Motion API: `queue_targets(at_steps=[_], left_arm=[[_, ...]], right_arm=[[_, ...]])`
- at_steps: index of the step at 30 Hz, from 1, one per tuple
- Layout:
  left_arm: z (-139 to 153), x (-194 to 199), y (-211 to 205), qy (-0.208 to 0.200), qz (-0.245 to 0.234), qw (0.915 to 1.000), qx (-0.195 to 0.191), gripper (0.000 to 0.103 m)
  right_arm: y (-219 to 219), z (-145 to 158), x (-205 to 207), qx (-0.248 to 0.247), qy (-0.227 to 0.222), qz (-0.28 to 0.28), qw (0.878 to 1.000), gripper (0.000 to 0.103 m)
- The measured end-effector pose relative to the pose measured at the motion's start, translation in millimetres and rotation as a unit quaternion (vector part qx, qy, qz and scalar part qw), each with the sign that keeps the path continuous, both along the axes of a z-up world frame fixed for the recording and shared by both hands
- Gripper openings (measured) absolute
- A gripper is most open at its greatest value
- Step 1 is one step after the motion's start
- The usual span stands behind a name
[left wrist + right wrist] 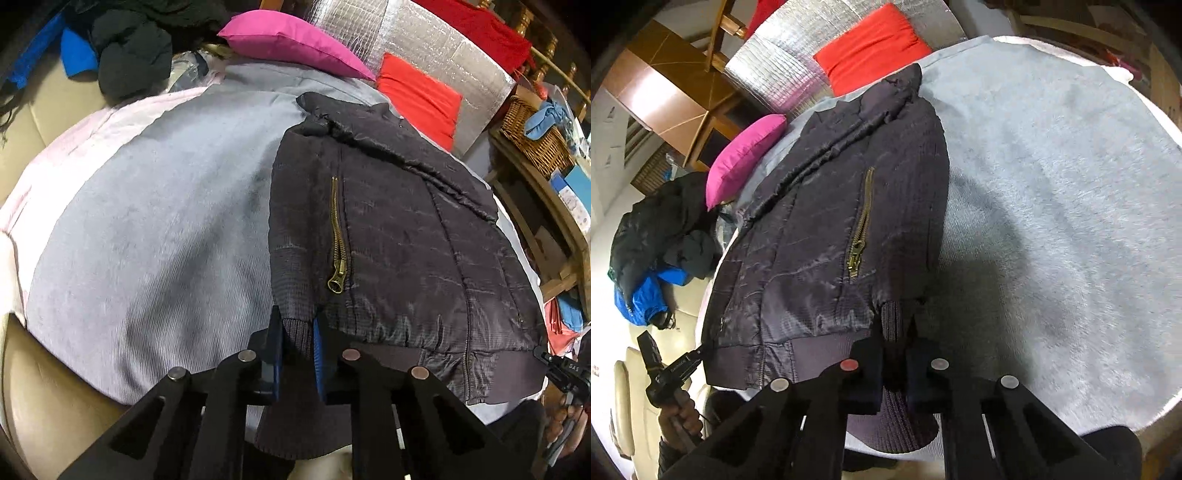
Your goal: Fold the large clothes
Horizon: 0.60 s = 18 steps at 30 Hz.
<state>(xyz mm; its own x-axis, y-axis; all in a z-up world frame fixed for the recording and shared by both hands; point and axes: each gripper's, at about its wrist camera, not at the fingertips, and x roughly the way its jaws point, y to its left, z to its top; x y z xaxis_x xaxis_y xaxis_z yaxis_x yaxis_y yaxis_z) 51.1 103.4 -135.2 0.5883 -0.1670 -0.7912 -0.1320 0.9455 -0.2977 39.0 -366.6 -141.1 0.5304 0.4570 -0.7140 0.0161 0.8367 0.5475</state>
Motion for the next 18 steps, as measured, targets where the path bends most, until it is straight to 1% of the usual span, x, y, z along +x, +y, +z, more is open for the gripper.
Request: queue_targets(at_steps=[1,2,4,5,6,7,8,9,10,11,12,13,14,15,16,17,18], left_arm=[[-3.9,-2.6,0.6,0.003,0.001,1.0,-0.003,0.015],[-7.2,0.0,1.3,0.007,0.002,1.0,-0.005,0.019],[-17.7,4.7,6.3,0.028,0.017,0.9994,-0.006,0.027],[-18.2,5.8,8.0,0.032,0.021,0.9992,-0.013,0.029],[-18.3,7.0,11.0,0.032,0.029,0.9988,-0.025,0.031],[-16.4,7.5,12.1,0.029,0.033,0.9986,-0.029,0.039],[-14.4,8.7,12.2,0.024,0.039,0.9987,-0.025,0.053],[-12.5,9.7,11.1,0.021,0.042,0.9988,-0.015,0.06],[-11.3,10.4,9.1,0.018,0.042,0.9989,-0.007,0.064],[-10.8,12.3,6.1,0.018,0.039,0.9991,-0.004,0.064],[-10.8,14.8,2.3,0.022,0.034,0.9992,0.001,0.064],[-9.9,16.1,-2.2,0.024,0.03,0.9993,0.007,0.064],[-9.2,18.7,-5.7,0.023,0.029,0.9992,0.018,0.059],[-8.4,19.9,-11.3,0.024,0.026,0.9985,0.041,0.052],[-10.3,20.9,-15.3,0.031,0.024,0.9975,0.058,0.039],[-11.4,19.4,-17.6,0.034,0.027,0.9968,0.068,0.038],[-11.8,19.8,-17.6,0.035,0.03,0.9966,0.069,0.036]], right_arm=[[-1.8,-0.3,-2.1,0.002,0.004,0.001,1.0,0.009],[-3.9,-2.3,-2.3,0.004,0.007,0.0,1.0,0.009],[-8.7,-11.5,1.3,0.012,0.016,-0.005,1.0,0.017],[-10.7,-16.7,3.4,0.018,0.023,-0.01,1.0,0.019],[-10.9,-19.9,4.6,0.021,0.027,-0.013,0.999,0.026],[-10.2,-20.1,4.7,0.018,0.027,-0.013,0.999,0.042],[-8.1,-18.1,4.3,0.012,0.02,-0.011,1.0,0.057],[-6.2,-16.0,4.4,0.005,0.014,-0.009,1.0,0.079],[-3.8,-12.4,4.0,-0.006,0.004,-0.012,1.0,0.079],[-1.6,-11.0,4.9,-0.012,0.001,-0.011,1.0,0.079],[-0.6,-12.7,7.0,-0.006,0.005,-0.007,1.0,0.079],[-0.4,-14.7,8.6,0.004,0.01,-0.005,1.0,0.073],[0.5,-16.8,9.5,0.015,0.012,-0.003,1.0,0.065],[3.2,-18.0,10.0,0.021,0.011,0.0,1.0,0.044],[5.1,-19.3,9.6,0.011,0.012,-0.002,1.0,0.033],[5.3,-21.4,9.6,0.0,0.016,-0.007,1.0,0.03],[2.4,-25.6,9.8,0.008,0.023,-0.011,1.0,0.024]])
